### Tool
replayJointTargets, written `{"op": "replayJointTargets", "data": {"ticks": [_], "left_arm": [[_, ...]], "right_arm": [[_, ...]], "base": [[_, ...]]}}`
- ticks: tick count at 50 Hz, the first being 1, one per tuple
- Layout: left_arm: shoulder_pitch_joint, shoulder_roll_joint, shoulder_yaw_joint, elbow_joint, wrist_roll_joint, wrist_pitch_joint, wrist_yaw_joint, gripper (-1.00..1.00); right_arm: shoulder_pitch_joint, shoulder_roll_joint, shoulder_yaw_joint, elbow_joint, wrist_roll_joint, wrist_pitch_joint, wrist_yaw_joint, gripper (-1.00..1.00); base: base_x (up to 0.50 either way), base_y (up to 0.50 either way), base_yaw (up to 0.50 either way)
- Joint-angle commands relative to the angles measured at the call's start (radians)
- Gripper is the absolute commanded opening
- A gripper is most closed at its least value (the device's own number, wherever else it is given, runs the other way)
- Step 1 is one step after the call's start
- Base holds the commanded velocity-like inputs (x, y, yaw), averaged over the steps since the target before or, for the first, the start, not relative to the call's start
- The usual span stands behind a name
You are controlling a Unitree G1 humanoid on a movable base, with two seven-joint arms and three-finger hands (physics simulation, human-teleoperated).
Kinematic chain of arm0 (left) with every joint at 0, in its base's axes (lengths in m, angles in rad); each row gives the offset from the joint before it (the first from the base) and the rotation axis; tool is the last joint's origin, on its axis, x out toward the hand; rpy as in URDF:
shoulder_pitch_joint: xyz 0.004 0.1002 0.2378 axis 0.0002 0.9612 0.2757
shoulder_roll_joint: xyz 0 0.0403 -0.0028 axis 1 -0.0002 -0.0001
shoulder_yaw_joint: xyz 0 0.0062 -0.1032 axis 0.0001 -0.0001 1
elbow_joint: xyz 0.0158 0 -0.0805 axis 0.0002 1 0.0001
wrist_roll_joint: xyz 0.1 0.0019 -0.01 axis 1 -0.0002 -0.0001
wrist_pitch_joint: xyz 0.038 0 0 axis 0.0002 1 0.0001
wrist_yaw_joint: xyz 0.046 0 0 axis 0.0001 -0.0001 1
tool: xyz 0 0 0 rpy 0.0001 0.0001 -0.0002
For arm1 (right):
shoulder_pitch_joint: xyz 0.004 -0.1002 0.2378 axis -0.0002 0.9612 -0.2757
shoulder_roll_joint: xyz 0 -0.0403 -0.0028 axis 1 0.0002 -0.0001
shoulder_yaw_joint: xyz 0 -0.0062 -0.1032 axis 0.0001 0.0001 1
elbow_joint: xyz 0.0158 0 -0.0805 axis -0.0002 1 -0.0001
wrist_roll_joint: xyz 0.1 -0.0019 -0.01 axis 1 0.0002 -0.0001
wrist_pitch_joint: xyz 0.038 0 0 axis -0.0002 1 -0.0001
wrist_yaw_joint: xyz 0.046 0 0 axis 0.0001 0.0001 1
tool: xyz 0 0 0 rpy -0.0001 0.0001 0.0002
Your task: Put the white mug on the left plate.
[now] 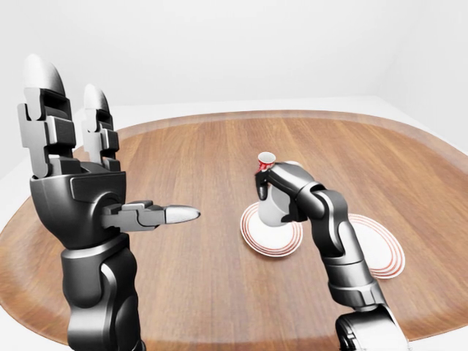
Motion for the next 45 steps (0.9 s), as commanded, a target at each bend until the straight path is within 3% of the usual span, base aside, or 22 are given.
{"op": "replayJointTargets", "data": {"ticks": [1, 4, 16, 35, 45], "left_arm": [[0.006, -0.003, -0.007, -0.003, 0.004, 0.000, -0.002, 1.00], [-0.001, -0.001, -0.001, -0.005, 0.001, 0.000, -0.002, 1.00], [0.004, -0.003, -0.005, -0.001, 0.004, 0.000, -0.004, 1.00], [-0.009, 0.005, 0.007, 0.004, -0.007, 0.000, 0.001, 1.00], [-0.007, 0.005, 0.007, 0.007, -0.006, 0.000, 0.001, 1.00]], "right_arm": [[-0.171, -0.009, 0.014, 0.360, 0.020, -0.088, 0.000, -1.00], [-0.178, -0.006, 0.023, 0.446, 0.002, -0.116, -0.032, -1.00], [-0.219, 0.004, 0.043, 0.635, -0.054, -0.116, -0.136, -1.00], [-0.415, 0.013, 0.068, 1.031, -0.141, -0.116, -0.363, -1.00], [-0.447, 0.007, 0.074, 1.156, -0.147, -0.116, -0.439, -1.00]], "base": [[0.00, 0.00, 0.00], [0.00, 0.00, 0.00], [0.00, 0.00, 0.00], [0.00, 0.00, 0.00], [0.00, 0.00, 0.00]]}}
